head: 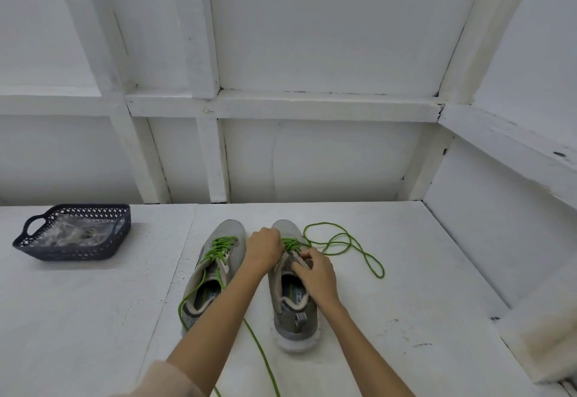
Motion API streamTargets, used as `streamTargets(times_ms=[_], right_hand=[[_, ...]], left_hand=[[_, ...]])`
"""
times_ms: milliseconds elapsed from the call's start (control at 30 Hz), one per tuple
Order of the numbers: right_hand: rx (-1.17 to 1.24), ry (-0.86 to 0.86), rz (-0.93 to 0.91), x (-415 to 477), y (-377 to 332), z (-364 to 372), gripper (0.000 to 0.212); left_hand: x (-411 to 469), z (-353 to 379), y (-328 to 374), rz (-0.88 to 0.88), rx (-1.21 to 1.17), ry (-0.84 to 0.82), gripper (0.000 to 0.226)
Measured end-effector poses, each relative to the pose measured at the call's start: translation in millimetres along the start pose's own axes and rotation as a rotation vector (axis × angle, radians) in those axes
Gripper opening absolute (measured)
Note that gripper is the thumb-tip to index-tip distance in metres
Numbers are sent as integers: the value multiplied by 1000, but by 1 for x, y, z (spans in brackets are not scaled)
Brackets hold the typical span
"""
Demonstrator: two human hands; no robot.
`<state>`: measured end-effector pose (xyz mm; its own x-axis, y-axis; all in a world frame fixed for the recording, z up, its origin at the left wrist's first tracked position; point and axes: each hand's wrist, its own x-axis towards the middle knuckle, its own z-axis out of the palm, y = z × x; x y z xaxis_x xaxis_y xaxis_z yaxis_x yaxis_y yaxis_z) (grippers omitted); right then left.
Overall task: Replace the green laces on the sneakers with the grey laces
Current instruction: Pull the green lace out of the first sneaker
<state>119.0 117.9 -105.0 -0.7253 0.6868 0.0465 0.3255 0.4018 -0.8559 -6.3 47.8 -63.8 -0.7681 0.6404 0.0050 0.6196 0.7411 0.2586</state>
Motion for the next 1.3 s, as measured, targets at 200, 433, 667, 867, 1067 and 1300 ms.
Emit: streamTargets(times_ms=[200,433,667,867,1067,1300], right_hand=[[-1,8,6,-1,4,1,16],[-9,36,13,1,6,4,18],[18,36,-5,-2,5,3,13],[14,37,9,0,7,4,14],[39,37,-3,-1,8,4,12],[23,46,1,-1,7,4,11]], left_hand=[[2,9,0,76,40,55,23],[-3,8,-23,13,-328,23,24],[-5,7,-18,11,-332,64,16],[-10,11,-21,-25,-403,58,29],[-8,11,-18,-140,-539,182,16],[-15,21,-13,-169,-490,128,35]])
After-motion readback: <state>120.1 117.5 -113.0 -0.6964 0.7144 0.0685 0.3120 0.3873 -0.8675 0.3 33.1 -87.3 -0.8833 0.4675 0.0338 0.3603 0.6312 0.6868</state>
